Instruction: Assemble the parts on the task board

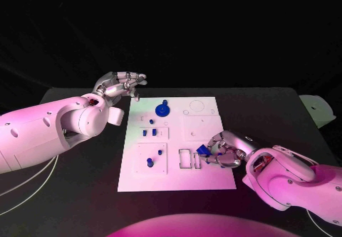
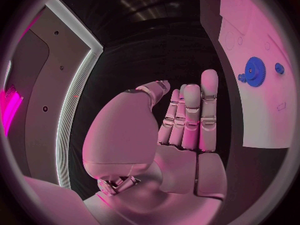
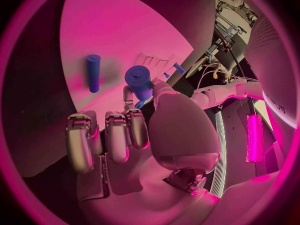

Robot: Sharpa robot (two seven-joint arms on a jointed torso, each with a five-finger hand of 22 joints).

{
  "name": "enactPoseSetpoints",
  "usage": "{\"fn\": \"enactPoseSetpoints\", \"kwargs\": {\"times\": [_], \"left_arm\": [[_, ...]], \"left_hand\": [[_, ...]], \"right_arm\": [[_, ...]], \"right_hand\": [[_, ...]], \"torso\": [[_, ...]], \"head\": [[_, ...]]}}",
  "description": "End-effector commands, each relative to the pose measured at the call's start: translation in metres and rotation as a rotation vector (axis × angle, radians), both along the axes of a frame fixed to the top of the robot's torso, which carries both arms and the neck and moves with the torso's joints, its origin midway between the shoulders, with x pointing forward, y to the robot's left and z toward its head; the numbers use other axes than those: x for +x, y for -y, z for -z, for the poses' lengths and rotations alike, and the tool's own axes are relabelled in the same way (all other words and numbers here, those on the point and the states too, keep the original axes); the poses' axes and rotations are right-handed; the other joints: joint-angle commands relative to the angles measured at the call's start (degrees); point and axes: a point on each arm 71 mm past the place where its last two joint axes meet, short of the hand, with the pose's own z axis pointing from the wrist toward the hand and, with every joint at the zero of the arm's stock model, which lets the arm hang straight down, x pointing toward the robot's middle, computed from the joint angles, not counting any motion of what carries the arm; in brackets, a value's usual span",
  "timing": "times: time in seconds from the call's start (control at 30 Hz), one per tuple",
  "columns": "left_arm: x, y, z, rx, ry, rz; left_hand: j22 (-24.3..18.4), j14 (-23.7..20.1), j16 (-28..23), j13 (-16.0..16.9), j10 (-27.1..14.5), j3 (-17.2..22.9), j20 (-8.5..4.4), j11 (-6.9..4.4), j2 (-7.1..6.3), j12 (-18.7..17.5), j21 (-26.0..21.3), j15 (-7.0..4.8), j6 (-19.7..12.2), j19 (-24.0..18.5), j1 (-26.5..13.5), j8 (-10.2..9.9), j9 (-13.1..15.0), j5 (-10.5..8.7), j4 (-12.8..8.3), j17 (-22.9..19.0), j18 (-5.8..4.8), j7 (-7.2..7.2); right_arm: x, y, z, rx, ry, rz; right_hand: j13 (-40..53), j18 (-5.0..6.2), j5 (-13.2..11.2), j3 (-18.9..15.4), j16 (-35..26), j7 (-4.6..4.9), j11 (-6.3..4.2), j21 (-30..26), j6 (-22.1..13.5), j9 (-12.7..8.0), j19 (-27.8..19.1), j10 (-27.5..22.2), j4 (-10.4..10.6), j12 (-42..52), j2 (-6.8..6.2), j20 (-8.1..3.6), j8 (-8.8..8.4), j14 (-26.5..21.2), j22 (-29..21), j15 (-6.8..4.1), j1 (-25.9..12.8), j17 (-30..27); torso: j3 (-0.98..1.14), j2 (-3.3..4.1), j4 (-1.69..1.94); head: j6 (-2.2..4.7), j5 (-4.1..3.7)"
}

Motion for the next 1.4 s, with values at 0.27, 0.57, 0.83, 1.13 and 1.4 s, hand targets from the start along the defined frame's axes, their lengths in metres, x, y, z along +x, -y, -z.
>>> {"fn": "enactPoseSetpoints", "kwargs": {"times": [0.27,0.57,0.83,1.13,1.4], "left_arm": [[0.0,0.004,-0.001,-0.014,0.001,0.018],[-0.001,0.006,-0.001,-0.015,0.001,0.022],[-0.001,0.005,-0.001,-0.014,0.0,0.022],[-0.001,0.005,-0.001,-0.014,0.0,0.022],[-0.001,0.004,-0.001,-0.014,-0.001,0.021]], "left_hand": [[-0.08,-0.4,0.35,0.1,-0.35,-0.12,0.1,0.11,0.06,0.35,-0.21,0.08,-0.39,-0.33,-0.69,0.22,0.08,-0.14,0.3,-0.09,0.3,0.1],[-0.08,-0.4,0.35,0.1,-0.35,-0.12,0.1,0.11,0.06,0.35,-0.21,0.08,-0.39,-0.33,-0.69,0.22,0.08,-0.14,0.3,-0.09,0.3,0.1],[0.01,-0.38,0.41,0.12,-0.52,-0.11,0.11,0.1,0.03,0.45,-0.15,0.08,-0.51,-0.31,-0.68,0.25,0.08,-0.12,0.29,-0.04,0.29,0.09],[0.01,-0.38,0.41,0.12,-0.52,-0.11,0.11,0.1,0.03,0.45,-0.15,0.08,-0.51,-0.31,-0.68,0.25,0.08,-0.12,0.29,-0.04,0.29,0.09],[0.01,-0.38,0.41,0.12,-0.52,-0.11,0.11,0.1,0.03,0.45,-0.15,0.08,-0.51,-0.31,-0.68,0.25,0.08,-0.12,0.29,-0.04,0.29,0.09]], "right_arm": [[0.004,-0.022,0.002,0.075,-0.073,-0.019],[0.006,-0.041,0.012,0.051,-0.127,-0.064],[0.009,-0.043,0.015,0.025,-0.126,-0.062],[0.01,-0.044,0.015,-0.001,-0.119,-0.058],[0.01,-0.046,0.016,-0.014,-0.117,-0.07]], "right_hand": [[9.0,-0.81,-0.47,0.45,0.16,-0.78,-0.49,0.26,1.55,1.3,5.99,1.45,0.15,0.11,1.79,-0.45,0.93,5.79,15.05,-0.46,1.88,13.66],[8.92,-0.81,-1.75,-0.21,0.1,-1.22,-0.85,0.26,2.74,2.02,5.99,1.45,0.27,-0.2,1.69,-0.7,1.87,5.75,15.05,-0.75,-1.57,13.5],[9.01,-0.81,-2.38,-0.73,0.09,-1.57,-1.15,0.26,3.42,2.62,5.99,1.57,0.29,-0.2,1.7,-0.9,2.74,5.75,15.05,-0.99,-3.46,13.5],[9.42,-0.81,-1.1,-2.32,0.14,-1.97,-1.5,0.26,3.53,3.63,5.99,1.9,0.29,0.1,1.64,-1.22,4.05,5.78,15.05,-1.32,-6.74,13.63],[9.77,-0.81,-1.93,-3.86,0.18,-2.13,-1.64,0.26,3.53,4.17,5.99,2.14,0.32,0.44,1.49,-1.35,4.81,5.79,15.05,-1.44,-8.53,13.72]], "torso": [[-0.1,0.12,0.03],[-0.13,0.12,0.1],[-0.05,0.1,-0.02],[0.0,0.1,-0.01],[-0.01,0.15,-0.03]], "head": [[0.05,0.02],[-0.04,0.18],[-0.13,0.22],[-0.05,0.19],[-0.18,0.24]]}}
